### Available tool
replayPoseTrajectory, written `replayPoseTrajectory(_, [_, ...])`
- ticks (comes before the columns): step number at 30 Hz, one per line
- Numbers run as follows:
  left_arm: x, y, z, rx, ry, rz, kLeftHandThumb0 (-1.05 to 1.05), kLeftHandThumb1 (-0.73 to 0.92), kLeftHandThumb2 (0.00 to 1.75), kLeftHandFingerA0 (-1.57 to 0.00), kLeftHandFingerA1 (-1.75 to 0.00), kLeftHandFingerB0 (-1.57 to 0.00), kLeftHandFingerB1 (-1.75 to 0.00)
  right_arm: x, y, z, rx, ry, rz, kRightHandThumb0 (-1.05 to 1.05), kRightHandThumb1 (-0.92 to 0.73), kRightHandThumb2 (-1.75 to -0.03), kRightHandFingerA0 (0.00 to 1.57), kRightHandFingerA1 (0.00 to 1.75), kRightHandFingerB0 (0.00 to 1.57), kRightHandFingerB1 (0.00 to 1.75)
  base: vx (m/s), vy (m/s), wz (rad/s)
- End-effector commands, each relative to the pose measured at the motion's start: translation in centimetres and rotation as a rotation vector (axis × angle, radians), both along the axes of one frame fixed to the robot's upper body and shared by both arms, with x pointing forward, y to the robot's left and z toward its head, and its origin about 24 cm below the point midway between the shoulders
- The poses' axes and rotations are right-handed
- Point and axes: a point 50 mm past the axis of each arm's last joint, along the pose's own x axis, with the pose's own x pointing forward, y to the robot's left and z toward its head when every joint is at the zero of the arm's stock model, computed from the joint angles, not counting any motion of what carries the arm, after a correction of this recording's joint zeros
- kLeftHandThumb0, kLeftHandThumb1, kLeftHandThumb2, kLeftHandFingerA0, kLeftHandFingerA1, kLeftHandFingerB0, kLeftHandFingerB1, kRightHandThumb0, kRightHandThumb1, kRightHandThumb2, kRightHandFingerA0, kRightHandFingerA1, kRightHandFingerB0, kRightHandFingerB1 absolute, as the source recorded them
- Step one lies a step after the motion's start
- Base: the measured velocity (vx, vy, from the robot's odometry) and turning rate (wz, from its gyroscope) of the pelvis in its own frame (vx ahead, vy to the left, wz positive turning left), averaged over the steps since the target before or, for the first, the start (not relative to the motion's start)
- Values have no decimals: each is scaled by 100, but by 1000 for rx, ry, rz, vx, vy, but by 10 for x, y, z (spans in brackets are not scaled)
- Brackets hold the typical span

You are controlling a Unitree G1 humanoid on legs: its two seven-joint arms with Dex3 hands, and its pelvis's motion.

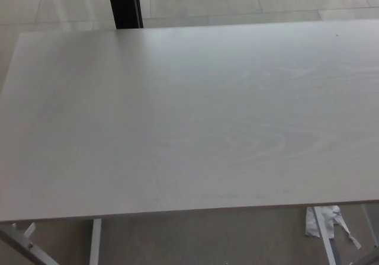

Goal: Pick up a bottle and hand it

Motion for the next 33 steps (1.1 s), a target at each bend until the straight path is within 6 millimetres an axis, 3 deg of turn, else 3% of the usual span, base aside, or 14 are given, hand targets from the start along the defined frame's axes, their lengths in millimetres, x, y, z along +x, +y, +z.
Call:
replayPoseTrajectory(1, [-83,24,-14,-308,-168,40,-98,54,90,-32,-77,-5,-54,-20,-36,8,-48,51,-102,-59,-46,-95,145,144,34,61,0,0,0])
replayPoseTrajectory(5, [-61,10,-13,-374,-165,-159,-87,64,60,-56,-73,-35,-53,-19,-37,6,-52,56,-106,-65,-63,-63,121,159,41,50,0,0,0])
replayPoseTrajectory(8, [-41,8,-8,-378,-119,-254,-92,63,60,-46,-76,-34,-51,-22,-37,6,-51,51,-104,-56,-44,-95,144,141,34,61,0,0,0])
replayPoseTrajectory(10, [-31,7,-5,-395,-123,-280,-94,63,60,-44,-80,-34,-53,-23,-38,6,-53,50,-103,-65,-64,-63,126,156,39,48,0,0,0])
replayPoseTrajectory(11, [-24,5,-5,-391,-111,-294,-95,65,60,-48,-76,-37,-51,-22,-39,4,-35,43,-110,-55,-43,-94,145,141,35,61,0,0,0])
replayPoseTrajectory(12, [-20,-1,-9,-409,-106,-343,-93,69,61,-50,-76,-31,-53,-23,-38,4,-32,46,-115,-66,-63,-59,126,154,41,47,0,0,0])
replayPoseTrajectory(16, [-20,-11,-22,-445,-56,-369,-89,65,59,-55,-73,-33,-51,-24,-38,6,-37,42,-109,-56,-45,-95,143,141,35,61,0,0,0])
replayPoseTrajectory(20, [-15,-18,-29,-496,-71,-392,-90,62,59,-51,-77,-31,-53,-26,-43,9,-44,44,-121,-58,-45,-94,147,143,34,60,0,0,0])
replayPoseTrajectory(21, [-13,-17,-26,-495,-89,-397,-92,65,60,-39,-82,-25,-57,-26,-42,9,-47,39,-121,-64,-62,-60,122,146,39,46,0,0,0])
replayPoseTrajectory(25, [-3,-14,-19,-469,-124,-414,-95,51,78,-37,-75,-25,-55,-26,-43,9,-51,28,-110,-57,-44,-95,143,141,36,62,0,0,0])
replayPoseTrajectory(28, [-2,-12,-15,-482,-153,-441,-89,64,60,-36,-78,-30,-54,-28,-40,6,-58,38,-104,-68,-64,-60,126,161,40,49,0,0,0])
replayPoseTrajectory(29, [1,-13,-20,-506,-193,-420,-87,60,59,-48,-72,-32,-52,-28,-39,4,-55,32,-106,-59,-45,-95,140,141,36,61,0,0,0])
replayPoseTrajectory(30, [-2,-13,-22,-512,-188,-413,-85,57,58,-51,-71,-33,-53,-30,-40,3,-50,34,-105,-66,-63,-61,117,152,38,48,0,0,0])
replayPoseTrajectory(33, [-9,-14,-30,-534,-188,-398,-84,57,58,-69,-66,-36,-50,-34,-42,4,-54,43,-115,-59,-46,-95,142,143,34,60,0,0,0])
